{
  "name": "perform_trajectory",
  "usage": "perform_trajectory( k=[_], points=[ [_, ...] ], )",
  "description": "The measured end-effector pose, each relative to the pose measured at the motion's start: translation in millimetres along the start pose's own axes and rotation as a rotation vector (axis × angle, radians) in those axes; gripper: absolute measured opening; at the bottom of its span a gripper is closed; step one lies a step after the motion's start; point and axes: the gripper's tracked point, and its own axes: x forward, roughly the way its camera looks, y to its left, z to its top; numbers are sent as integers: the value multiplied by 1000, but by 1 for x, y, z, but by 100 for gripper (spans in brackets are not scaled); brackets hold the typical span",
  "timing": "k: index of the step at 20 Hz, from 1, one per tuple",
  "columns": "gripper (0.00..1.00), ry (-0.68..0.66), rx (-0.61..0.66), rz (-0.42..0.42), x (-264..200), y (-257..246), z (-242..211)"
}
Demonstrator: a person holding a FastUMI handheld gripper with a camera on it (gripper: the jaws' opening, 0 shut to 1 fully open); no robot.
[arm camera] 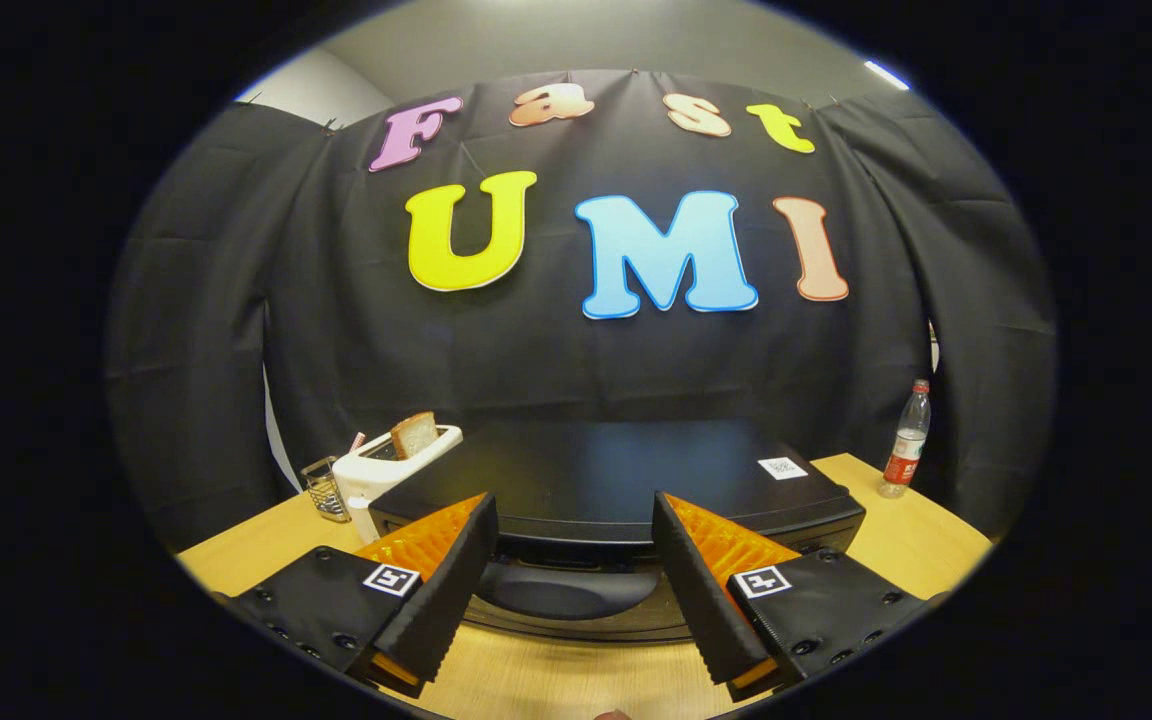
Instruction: Open the toaster oven, put the food inside, and close the toaster oven door.
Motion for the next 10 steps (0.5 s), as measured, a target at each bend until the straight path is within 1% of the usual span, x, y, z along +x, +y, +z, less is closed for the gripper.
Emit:
perform_trajectory(
  k=[4, 5, 6, 8, 10],
  points=[
    [98, -20, -52, -27, 0, 3, -3],
    [99, -17, -69, -33, -2, 4, -6],
    [99, 15, -78, -30, -4, 6, -18],
    [98, -4, -39, -42, -9, 5, -16],
    [98, -6, -40, -42, -14, 6, -19]
  ],
)
